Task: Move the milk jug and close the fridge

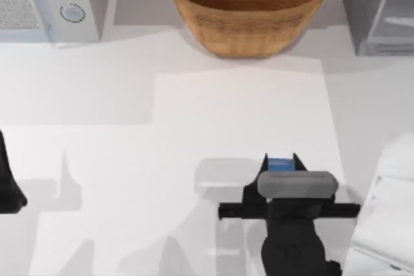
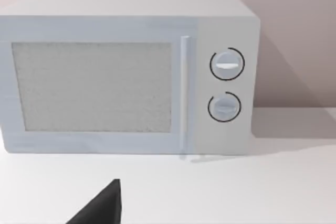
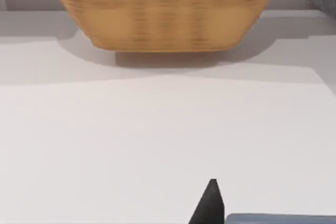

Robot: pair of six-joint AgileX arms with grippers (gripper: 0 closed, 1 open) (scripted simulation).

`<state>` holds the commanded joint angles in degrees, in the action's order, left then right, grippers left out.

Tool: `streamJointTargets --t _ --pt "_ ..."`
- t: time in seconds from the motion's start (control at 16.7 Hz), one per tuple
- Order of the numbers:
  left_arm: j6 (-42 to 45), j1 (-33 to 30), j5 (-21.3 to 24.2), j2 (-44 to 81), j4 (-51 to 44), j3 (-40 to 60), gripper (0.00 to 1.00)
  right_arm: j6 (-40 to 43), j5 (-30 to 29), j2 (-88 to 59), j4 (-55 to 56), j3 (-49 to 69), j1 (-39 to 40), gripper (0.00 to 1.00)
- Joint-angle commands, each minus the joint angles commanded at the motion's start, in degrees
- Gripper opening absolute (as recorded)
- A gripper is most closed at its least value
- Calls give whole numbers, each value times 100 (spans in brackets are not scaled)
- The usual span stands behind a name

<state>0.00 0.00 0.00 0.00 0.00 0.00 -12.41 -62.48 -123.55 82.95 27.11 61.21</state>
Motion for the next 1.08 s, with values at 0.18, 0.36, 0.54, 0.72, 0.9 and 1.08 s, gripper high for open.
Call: streamJointTargets --t 0.18,0.36,0.54,0.72,0.9,1.08 --pt "0 0 0 0 0 0 100 -1 -2 439 -404 -51 -3 0" --pt "0 0 0 0 0 0 100 -8 -8 662 -609 -72 1 0" --pt "0 0 0 0 0 0 100 -17 -7 643 -592 -51 -2 0" --pt "0 0 0 0 0 0 100 24 183 756 -618 -49 -190 0" --pt "0 0 0 0 0 0 100 180 894 1118 -746 -82 -883 0" --pt "0 0 0 0 0 0 100 410 2060 1657 -966 -152 -2034 0"
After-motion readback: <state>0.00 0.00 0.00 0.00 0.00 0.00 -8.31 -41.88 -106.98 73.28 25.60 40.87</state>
